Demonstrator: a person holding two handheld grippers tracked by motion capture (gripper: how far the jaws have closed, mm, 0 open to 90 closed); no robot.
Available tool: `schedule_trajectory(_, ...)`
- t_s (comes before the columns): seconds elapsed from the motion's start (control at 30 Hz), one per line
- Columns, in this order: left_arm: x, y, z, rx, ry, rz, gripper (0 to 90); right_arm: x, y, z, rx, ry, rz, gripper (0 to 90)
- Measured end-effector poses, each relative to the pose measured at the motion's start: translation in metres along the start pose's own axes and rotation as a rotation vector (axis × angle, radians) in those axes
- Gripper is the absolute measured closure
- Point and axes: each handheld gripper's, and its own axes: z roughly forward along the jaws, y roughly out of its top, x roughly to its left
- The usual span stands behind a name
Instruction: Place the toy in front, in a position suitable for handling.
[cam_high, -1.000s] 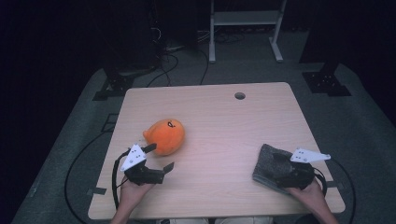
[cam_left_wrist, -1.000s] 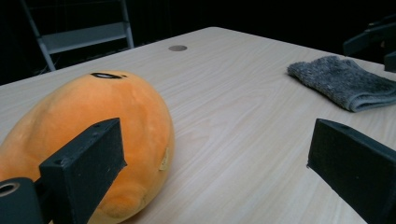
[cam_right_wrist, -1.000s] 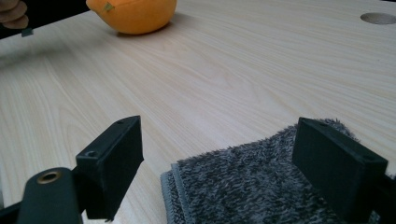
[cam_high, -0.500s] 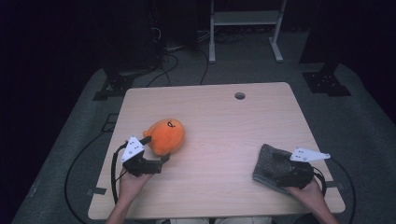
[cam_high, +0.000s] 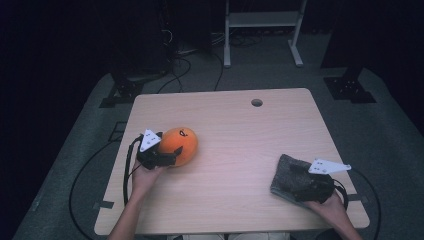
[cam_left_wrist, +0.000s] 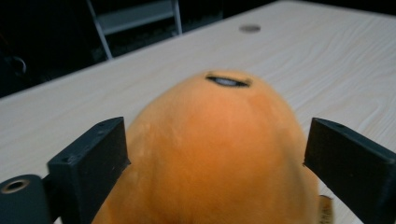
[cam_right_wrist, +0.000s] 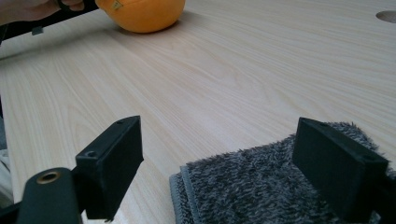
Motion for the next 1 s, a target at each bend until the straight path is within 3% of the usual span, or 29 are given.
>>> schedule_trajectory(0.1,0.002,-0.004,0.006,0.017,-0.013,-0.015,18.9,-0.001,0.000,0.001,0.003,0.001,-0.004,15.1)
schedule_trajectory(0.13,0.002,-0.004,0.006,0.015,-0.012,-0.027,27.3,-0.001,0.000,0.001,0.006,0.001,-0.006,15.1)
schedule_trajectory(0.23,0.000,-0.003,0.005,0.016,-0.011,0.013,44.9,-0.001,0.000,0.001,0.008,0.003,-0.006,15.3)
schedule_trajectory(0.37,-0.002,0.000,0.000,-0.006,-0.012,0.026,54.9,-0.001,0.000,0.000,0.005,0.003,-0.005,15.4)
schedule_trajectory(0.47,-0.005,0.006,-0.002,-0.008,-0.040,0.022,56.0,-0.001,0.000,0.000,0.003,0.003,-0.002,15.4)
schedule_trajectory(0.5,-0.007,0.009,-0.003,-0.015,-0.048,0.039,56.0,-0.001,0.000,0.000,0.002,0.003,-0.002,15.4)
schedule_trajectory(0.6,-0.018,0.021,-0.006,-0.059,-0.081,0.058,56.0,-0.002,0.000,0.000,0.011,-0.004,0.007,15.6)
schedule_trajectory(0.73,-0.033,0.035,-0.004,-0.085,-0.152,0.074,55.7,-0.004,0.000,-0.002,0.010,-0.012,0.009,15.6)
schedule_trajectory(1.0,-0.070,0.046,0.008,-0.098,-0.290,0.118,54.4,-0.009,-0.001,-0.007,0.002,-0.035,0.009,15.5)
